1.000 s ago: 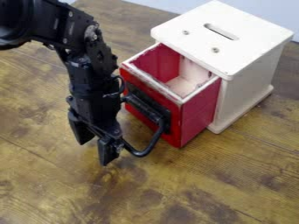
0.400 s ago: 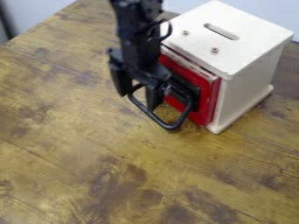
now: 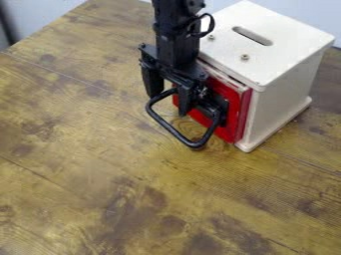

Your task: Close the drawer

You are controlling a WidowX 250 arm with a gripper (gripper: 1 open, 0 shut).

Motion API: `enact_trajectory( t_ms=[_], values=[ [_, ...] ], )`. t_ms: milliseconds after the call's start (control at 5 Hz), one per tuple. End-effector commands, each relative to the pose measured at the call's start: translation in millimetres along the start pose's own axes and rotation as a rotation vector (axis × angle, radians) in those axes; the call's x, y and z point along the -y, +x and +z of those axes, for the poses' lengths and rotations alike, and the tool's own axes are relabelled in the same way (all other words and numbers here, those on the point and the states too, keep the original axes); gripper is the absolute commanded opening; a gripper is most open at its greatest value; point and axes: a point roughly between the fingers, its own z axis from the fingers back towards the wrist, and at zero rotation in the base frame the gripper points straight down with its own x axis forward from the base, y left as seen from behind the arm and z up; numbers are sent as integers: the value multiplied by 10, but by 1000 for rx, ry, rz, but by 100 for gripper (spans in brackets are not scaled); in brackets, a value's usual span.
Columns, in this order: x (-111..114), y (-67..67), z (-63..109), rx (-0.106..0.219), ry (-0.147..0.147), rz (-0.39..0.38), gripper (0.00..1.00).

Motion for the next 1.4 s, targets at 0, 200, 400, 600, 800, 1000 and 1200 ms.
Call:
enact_trajectory(
  t_ms=[0, 200, 400, 600, 800, 1000, 1200],
  values=[
    [104, 40, 55, 89, -9, -44, 100],
    [90, -9, -111, 58, -38, -77, 100],
    [81, -63, -271, 9, -57, -113, 100],
    [-39, -124, -340, -32, -55, -105, 100],
    [19, -136, -219, -55, -43, -74, 100],
    [80, -137, -103, -44, -24, -44, 100],
    [130, -132, -114, -18, -14, -30, 100]
  ],
)
